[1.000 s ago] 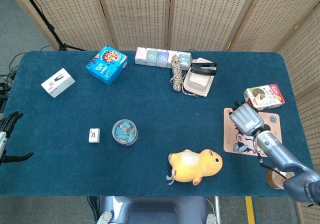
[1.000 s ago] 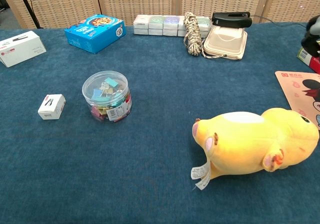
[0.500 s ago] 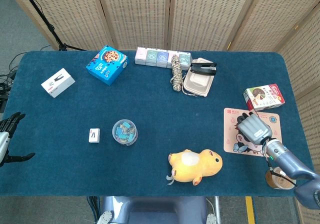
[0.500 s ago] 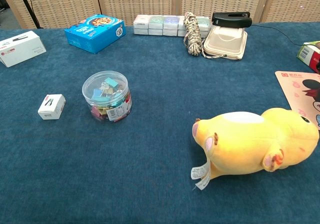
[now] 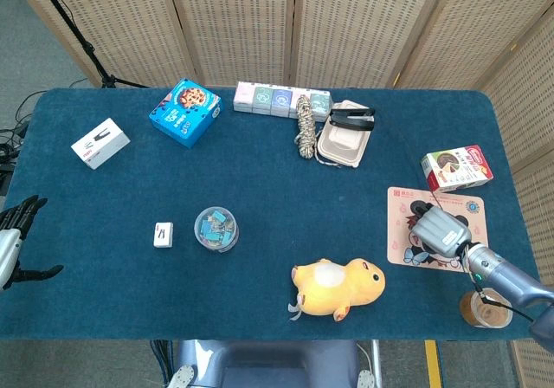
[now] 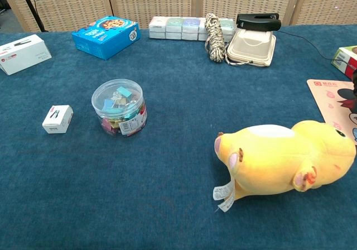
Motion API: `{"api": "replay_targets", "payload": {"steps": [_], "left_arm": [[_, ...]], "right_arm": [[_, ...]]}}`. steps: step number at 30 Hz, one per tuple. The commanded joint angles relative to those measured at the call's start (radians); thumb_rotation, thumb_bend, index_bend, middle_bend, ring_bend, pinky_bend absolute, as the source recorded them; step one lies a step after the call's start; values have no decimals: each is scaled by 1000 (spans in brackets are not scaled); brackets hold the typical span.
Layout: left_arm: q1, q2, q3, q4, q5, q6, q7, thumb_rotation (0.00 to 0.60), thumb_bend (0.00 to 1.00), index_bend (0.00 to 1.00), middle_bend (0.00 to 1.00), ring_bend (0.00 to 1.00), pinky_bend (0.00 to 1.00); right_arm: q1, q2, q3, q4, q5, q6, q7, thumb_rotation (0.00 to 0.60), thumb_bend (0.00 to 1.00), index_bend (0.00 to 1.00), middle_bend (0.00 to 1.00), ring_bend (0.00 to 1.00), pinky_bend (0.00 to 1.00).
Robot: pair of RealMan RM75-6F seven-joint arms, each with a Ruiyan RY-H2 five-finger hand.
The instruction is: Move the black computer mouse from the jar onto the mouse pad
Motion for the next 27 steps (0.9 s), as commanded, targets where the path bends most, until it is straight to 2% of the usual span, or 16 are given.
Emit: {"api": "replay_targets", "payload": {"steps": [1, 6, 13, 21, 27], "left_arm": [[-4, -12, -4, -10, -20, 1, 29, 600, 0, 0, 0, 0, 0], [-8, -22, -5, -23, -36, 1, 67, 600, 0, 0, 0, 0, 0], [-7, -31, -3, -31, -44, 8, 93, 600, 0, 0, 0, 0, 0], [-6, -33, -5, -32, -47, 10, 95, 600, 0, 0, 0, 0, 0], [-6, -32, -5, -34, -47, 8, 94, 600, 0, 0, 0, 0, 0]], "right_arm": [[-17, -32, -31, 85, -80, 77, 92, 600, 310, 640, 422, 227, 308], [-42, -79, -41, 183, -131, 144, 175, 600, 314, 640, 422, 227, 305], [-75, -131, -55, 298, -162, 166, 223, 600, 314, 640, 421, 226, 302], [-103, -153, -54, 364, -170, 188, 251, 600, 314, 636, 419, 221, 297], [-118, -175, -39, 413, -164, 195, 236, 600, 315, 594, 396, 176, 289]]}}
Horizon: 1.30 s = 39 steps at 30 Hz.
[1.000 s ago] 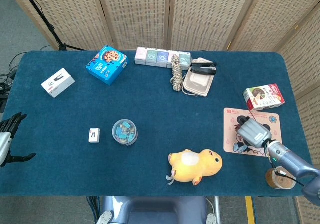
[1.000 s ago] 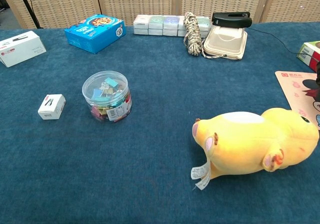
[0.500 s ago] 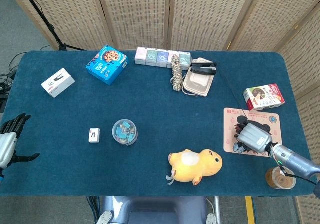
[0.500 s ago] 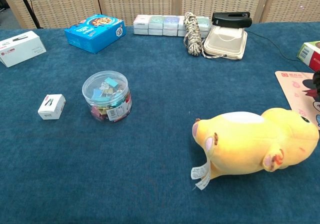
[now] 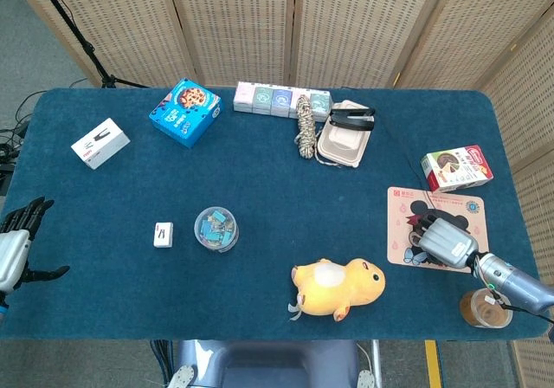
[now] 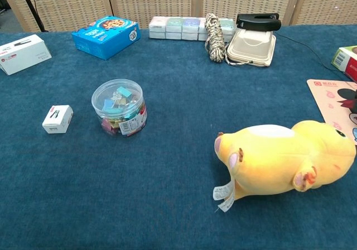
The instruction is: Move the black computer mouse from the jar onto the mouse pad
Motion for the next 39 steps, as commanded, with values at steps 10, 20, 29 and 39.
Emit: {"api": "replay_targets", "payload": {"steps": [10, 20, 29, 39], "left_arm": [[0, 2, -3, 3, -6, -3, -7, 600, 0, 0, 0, 0, 0], [3, 6, -1, 4, 1, -1, -13, 600, 0, 0, 0, 0, 0], [12, 19, 2, 6, 24, 6, -48, 600, 0, 0, 0, 0, 0], [27, 35, 16, 16, 79, 21, -88, 600, 0, 0, 0, 0, 0]], "right_arm": [[-9, -18, 0, 64, -4, -26, 19, 600, 310, 231, 147, 1, 227], [-4, 19, 2, 8, -14, -17, -19, 600, 305, 132, 52, 0, 195], [-15, 155, 38, -175, 6, 51, -127, 600, 305, 102, 25, 0, 186], [-67, 329, 143, -485, 124, 137, -260, 600, 140, 22, 0, 0, 49]]}}
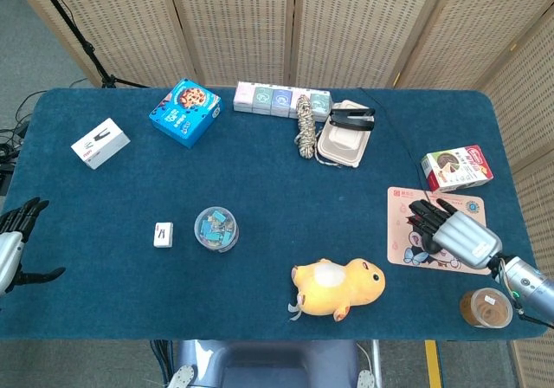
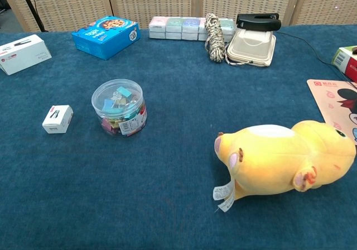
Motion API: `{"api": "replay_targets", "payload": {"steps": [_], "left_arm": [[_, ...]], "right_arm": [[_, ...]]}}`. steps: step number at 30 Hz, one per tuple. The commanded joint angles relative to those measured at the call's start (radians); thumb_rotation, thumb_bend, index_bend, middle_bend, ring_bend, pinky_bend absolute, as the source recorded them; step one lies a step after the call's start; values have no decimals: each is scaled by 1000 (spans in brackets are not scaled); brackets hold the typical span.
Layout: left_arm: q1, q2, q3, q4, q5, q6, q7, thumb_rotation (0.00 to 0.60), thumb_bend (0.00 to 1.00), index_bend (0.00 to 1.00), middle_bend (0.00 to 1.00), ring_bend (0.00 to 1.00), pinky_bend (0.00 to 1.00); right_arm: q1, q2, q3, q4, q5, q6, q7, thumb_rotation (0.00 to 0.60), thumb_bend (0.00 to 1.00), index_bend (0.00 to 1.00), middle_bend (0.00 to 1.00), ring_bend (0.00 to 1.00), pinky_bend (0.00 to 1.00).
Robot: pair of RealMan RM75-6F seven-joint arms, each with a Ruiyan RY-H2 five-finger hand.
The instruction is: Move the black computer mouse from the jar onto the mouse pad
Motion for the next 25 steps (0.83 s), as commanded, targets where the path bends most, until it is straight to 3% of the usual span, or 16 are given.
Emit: {"api": "replay_targets", "payload": {"steps": [1, 4, 9, 15, 25], "left_arm": [[6, 5, 6, 7, 20, 9, -8, 600, 0, 0, 0, 0, 0], [25, 8, 14, 20, 57, 43, -33, 600, 0, 0, 0, 0, 0], [48, 1, 22, 45, 81, 77, -58, 600, 0, 0, 0, 0, 0], [64, -11, 28, 71, 87, 96, -66, 600, 0, 0, 0, 0, 0], [86, -22, 34, 86, 130, 143, -80, 600, 0, 0, 0, 0, 0]], "right_arm": [[-46, 82, 60, -154, 103, 18, -86, 600, 58, 5, 0, 0, 17], [-120, 155, 111, -417, 276, 15, -161, 600, 0, 0, 0, 0, 0], [-219, 152, 150, -585, 394, 95, -235, 600, 0, 0, 0, 0, 0], [-339, 91, 182, -654, 446, 229, -203, 600, 0, 0, 0, 0, 0], [-462, -44, 255, -618, 453, 410, -220, 600, 0, 0, 0, 0, 0]]}}
